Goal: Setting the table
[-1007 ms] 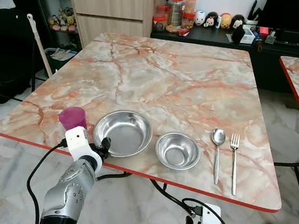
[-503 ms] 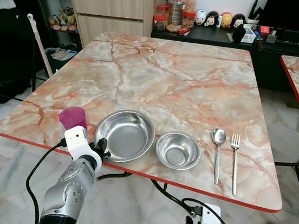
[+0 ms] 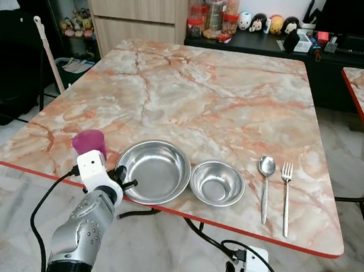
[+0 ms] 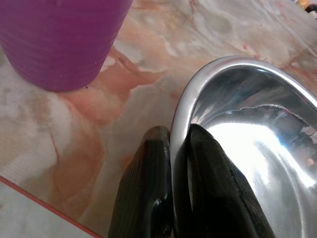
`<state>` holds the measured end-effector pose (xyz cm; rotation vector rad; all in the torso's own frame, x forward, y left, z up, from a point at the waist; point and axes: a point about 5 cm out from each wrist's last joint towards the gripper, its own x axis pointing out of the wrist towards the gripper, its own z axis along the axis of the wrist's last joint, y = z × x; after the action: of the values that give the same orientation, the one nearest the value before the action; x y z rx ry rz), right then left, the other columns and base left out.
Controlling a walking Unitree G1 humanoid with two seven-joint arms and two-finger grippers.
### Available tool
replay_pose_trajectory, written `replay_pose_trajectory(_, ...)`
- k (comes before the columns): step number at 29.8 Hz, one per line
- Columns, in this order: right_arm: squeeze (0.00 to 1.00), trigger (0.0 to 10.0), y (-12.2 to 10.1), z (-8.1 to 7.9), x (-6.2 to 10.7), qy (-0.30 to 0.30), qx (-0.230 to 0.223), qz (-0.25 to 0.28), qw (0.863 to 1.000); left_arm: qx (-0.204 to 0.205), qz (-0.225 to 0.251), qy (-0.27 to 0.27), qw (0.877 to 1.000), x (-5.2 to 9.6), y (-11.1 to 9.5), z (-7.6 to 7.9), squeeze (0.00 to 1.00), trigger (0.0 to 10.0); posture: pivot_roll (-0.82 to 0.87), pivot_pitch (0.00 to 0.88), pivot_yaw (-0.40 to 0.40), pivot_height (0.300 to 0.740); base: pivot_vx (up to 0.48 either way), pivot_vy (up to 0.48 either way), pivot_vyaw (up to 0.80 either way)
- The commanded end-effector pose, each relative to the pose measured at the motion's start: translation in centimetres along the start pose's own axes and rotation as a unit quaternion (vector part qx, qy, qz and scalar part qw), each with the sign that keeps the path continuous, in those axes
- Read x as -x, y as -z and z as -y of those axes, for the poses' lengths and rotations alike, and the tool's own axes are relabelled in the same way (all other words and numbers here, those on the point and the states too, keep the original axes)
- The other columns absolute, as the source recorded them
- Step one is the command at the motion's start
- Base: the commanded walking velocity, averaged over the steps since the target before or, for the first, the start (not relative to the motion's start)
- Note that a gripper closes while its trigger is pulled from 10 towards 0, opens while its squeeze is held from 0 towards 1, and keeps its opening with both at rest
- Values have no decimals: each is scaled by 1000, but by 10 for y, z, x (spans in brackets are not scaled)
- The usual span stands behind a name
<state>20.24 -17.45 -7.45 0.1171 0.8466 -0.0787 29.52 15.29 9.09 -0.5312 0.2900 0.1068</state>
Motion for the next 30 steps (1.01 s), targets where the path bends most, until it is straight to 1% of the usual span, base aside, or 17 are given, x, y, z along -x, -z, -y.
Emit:
replay_pose_trajectory(1,0,10000,-1,-3,-1,-4,-1,-2,1000,-10,2,-12,1000,1,0,-4,0,0,75,2,57,719,0,0,0)
replay_pose_trajectory(5,0,10000,-1,-3,-1,-5,0,-2,1000,-6,6,-13,1000,2,0,-5,0,0,76,1,55,719,0,0,0)
replay_pose_trajectory(6,0,10000,-1,-3,-1,-6,1,-3,1000,1,23,-17,1000,2,-3,-5,0,0,75,0,51,719,0,0,0)
replay_pose_trajectory(8,0,10000,-1,-3,-1,-6,1,-3,1000,7,29,-15,999,2,-5,-4,0,0,75,0,50,719,0,0,0)
replay_pose_trajectory(9,0,10000,-1,-3,-1,-6,2,-2,1000,39,47,1,998,2,-10,-1,0,0,75,0,50,719,0,0,0)
replay_pose_trajectory(10,0,10000,-2,-3,-1,-6,3,-2,1000,91,60,28,994,3,-15,4,0,2902,76,0,45,719,0,0,0)
replay_pose_trajectory(11,0,10000,-2,-3,-1,-6,3,-1,1000,107,64,36,992,3,-16,6,0,2902,76,0,44,719,0,0,0)
replay_pose_trajectory(12,0,10000,-2,-2,-1,-6,4,-1,1000,115,67,40,990,3,-17,7,0,2902,76,0,44,719,0,0,0)
replay_pose_trajectory(13,0,10000,-2,-2,-1,-6,4,-1,1000,135,68,49,987,4,-18,8,0,10000,76,0,42,719,0,0,0)
replay_pose_trajectory(16,0,10000,-3,-2,-1,-6,5,-1,1000,175,73,60,980,4,-19,10,0,10000,76,0,40,719,0,0,0)
replay_pose_trajectory(17,0,10000,-3,-1,-1,-6,6,-1,1000,185,74,56,978,4,-19,10,0,10000,78,0,37,719,0,0,0)
replay_pose_trajectory(21,0,10000,-4,-1,-1,-7,7,-1,1000,187,72,64,978,4,-18,13,0,10000,81,0,33,719,0,0,0)
replay_pose_trajectory(25,0,10000,-4,-2,-1,-9,9,-1,1000,199,69,95,973,6,-19,25,0,10000,82,0,30,719,0,0,0)
replay_pose_trajectory(26,0,10000,-4,-2,-1,-9,9,-1,1000,199,69,95,973,6,-19,25,0,10000,82,0,30,719,0,0,0)
replay_pose_trajectory(28,0,10000,-4,-2,-1,-9,9,-1,1000,197,80,107,971,6,-22,31,0,10000,82,0,28,719,0,0,0)
replay_pose_trajectory(30,0,10000,-4,-2,-1,-9,9,-1,1000,194,83,108,971,6,-23,33,0,10000,82,0,28,719,0,0,0)
